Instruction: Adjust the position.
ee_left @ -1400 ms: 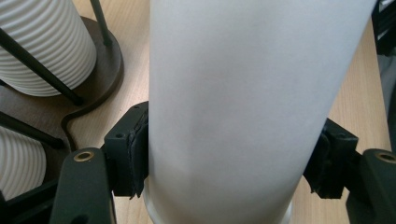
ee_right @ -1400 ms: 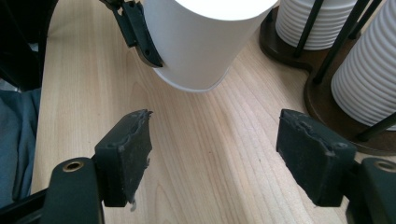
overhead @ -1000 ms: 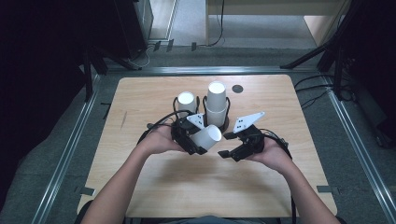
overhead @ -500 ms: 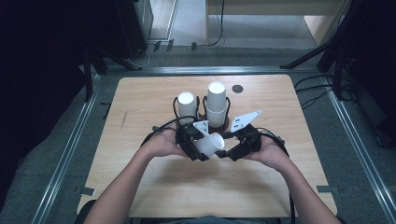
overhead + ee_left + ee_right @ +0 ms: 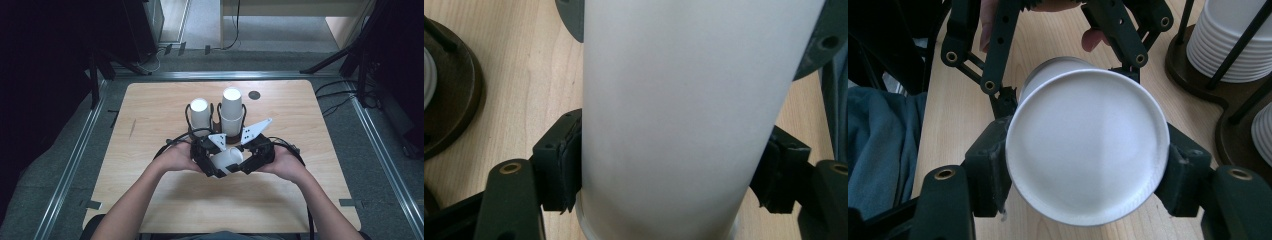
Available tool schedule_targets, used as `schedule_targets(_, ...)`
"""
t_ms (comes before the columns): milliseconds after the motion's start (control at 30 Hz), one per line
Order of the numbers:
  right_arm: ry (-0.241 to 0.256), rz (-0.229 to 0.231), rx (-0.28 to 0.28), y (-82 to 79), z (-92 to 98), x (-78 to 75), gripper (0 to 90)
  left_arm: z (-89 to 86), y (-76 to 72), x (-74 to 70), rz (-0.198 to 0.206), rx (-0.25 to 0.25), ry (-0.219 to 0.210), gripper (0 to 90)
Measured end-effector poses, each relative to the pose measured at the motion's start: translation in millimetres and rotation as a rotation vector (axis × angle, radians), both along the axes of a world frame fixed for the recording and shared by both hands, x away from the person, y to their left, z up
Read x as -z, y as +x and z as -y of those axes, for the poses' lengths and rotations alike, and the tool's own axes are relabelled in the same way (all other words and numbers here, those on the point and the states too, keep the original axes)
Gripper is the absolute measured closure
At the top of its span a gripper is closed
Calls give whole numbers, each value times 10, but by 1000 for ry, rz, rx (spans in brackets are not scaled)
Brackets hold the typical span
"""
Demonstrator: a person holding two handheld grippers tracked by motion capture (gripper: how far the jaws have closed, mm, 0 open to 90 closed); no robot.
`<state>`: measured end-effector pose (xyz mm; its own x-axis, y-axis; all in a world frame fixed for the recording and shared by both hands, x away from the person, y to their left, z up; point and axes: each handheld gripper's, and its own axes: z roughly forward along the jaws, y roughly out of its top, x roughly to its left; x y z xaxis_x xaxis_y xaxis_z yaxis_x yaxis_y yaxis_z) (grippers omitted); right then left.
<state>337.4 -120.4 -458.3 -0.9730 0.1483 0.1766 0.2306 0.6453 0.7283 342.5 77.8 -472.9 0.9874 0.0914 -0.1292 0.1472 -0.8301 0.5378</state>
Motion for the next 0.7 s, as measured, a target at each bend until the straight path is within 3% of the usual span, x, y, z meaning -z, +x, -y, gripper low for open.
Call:
schedule_targets(100, 3, -3, 0, 0, 9, -14, 337, -23, -5, 4, -25, -24, -29, 232)
schedule_targets(133, 4, 0, 1, -2, 14, -19, 337, -29, 2, 8, -29, -36, -30, 175)
schedule_targets(233, 16, 11, 14, 6, 51, -35, 335, -57, 1, 16, -8, -69, -42, 83)
schedule_targets(333, 20, 10, 21, 10, 69, -41, 333, -104, 23, 2, -9, -100, -95, 84)
schedule_targets(600, 60, 24, 35, 25, 130, -45, 332, -189, 31, -32, 3, -150, -182, 84)
schedule_targets(700, 75, 20, 44, 31, 156, -56, 332, -210, 29, -30, -14, -161, -221, 84)
